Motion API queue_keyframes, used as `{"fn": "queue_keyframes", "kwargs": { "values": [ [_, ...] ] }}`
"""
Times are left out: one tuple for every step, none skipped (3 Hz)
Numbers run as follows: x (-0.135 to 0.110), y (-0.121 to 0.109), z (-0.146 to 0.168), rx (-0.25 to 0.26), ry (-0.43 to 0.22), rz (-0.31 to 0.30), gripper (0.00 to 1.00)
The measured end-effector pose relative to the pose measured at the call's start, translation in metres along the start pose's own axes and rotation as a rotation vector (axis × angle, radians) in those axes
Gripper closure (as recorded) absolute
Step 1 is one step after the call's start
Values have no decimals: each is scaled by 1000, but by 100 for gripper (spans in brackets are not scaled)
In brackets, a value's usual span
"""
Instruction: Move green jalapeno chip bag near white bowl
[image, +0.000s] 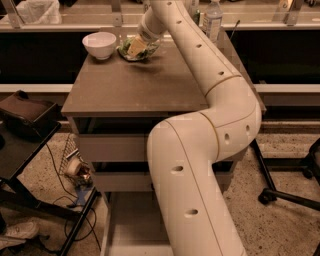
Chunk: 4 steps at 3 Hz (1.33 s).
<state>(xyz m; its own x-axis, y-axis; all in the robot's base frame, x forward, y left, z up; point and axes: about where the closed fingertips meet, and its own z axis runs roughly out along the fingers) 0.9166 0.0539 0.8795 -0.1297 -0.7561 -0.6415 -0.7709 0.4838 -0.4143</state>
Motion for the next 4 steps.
{"fn": "queue_keyframes", "kwargs": {
  "values": [
    [1,3,4,-6,3,0,0],
    [1,4,4,-13,-2,15,0],
    [2,-3,-6,-22,-34,95,0],
    [9,-50,-53,80,-94,255,0]
  ]
}}
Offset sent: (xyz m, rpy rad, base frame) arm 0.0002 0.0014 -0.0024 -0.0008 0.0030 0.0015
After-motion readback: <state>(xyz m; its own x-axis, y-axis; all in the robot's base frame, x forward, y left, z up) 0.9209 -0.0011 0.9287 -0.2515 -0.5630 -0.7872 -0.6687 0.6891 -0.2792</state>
